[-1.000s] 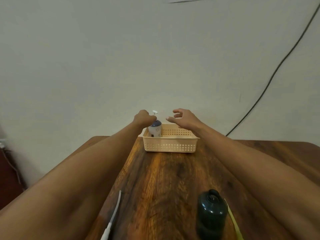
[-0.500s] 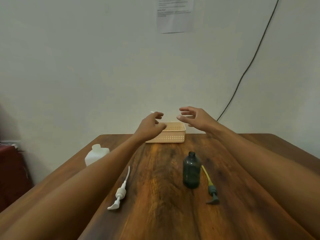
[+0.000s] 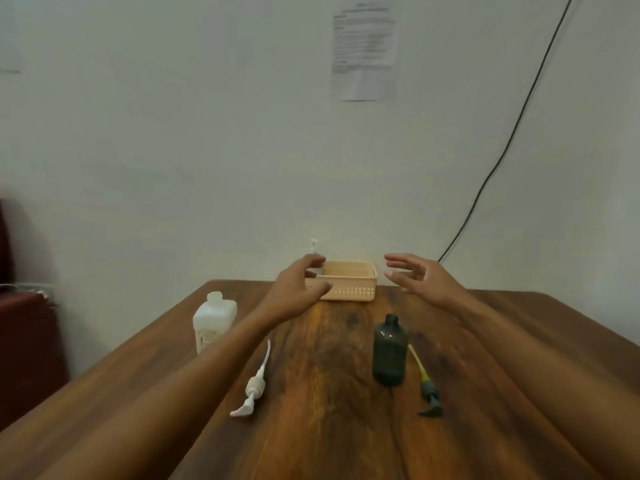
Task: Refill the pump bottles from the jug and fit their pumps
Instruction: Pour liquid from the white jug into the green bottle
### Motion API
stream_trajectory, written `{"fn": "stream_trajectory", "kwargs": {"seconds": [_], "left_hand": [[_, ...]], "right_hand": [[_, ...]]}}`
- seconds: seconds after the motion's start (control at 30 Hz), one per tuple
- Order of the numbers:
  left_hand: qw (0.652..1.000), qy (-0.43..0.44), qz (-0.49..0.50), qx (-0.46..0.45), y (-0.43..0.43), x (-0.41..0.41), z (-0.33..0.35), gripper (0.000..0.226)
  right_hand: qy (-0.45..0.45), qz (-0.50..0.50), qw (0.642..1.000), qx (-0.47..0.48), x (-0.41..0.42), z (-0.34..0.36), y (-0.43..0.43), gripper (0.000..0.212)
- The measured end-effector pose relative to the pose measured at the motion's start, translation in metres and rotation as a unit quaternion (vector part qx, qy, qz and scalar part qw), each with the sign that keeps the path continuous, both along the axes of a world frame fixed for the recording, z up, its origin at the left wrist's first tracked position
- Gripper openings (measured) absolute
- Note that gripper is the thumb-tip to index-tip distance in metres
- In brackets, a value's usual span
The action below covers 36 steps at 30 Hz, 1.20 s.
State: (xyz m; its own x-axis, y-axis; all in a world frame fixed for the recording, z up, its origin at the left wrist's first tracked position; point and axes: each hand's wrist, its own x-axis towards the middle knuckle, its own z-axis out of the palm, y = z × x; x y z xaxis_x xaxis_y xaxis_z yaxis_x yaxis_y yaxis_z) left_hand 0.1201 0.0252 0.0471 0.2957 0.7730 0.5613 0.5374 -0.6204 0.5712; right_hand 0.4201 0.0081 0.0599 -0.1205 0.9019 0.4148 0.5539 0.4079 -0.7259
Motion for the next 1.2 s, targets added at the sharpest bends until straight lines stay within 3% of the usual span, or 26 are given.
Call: {"fn": "stream_trajectory", "kwargs": {"seconds": [0.27,0.7,0.97,1.2], "left_hand": [[0.999,0.006,-0.02,-0.035,-0.005,0.024,-0.007,0.06],[0.999,0.0,-0.019,-0.04,-0.014,0.023,-0.012,0.06],[0.984,-0.046,0.129,0.118,-0.047,-0.088,-0.004,0.065],[0.975,-0.077,0.209,-0.015,-0.05,-0.171,-0.047,0.107]], "right_hand": [[0.004,0.003,1.0,0.001,0.006,-0.001,-0.001,0.052],[0.004,0.001,1.0,0.003,0.003,-0.013,-0.002,0.06],[0.026,0.02,0.999,-0.028,0.003,-0.034,-0.007,0.063],[0.062,0.03,0.995,-0.074,0.004,-0.06,-0.015,0.063]]}}
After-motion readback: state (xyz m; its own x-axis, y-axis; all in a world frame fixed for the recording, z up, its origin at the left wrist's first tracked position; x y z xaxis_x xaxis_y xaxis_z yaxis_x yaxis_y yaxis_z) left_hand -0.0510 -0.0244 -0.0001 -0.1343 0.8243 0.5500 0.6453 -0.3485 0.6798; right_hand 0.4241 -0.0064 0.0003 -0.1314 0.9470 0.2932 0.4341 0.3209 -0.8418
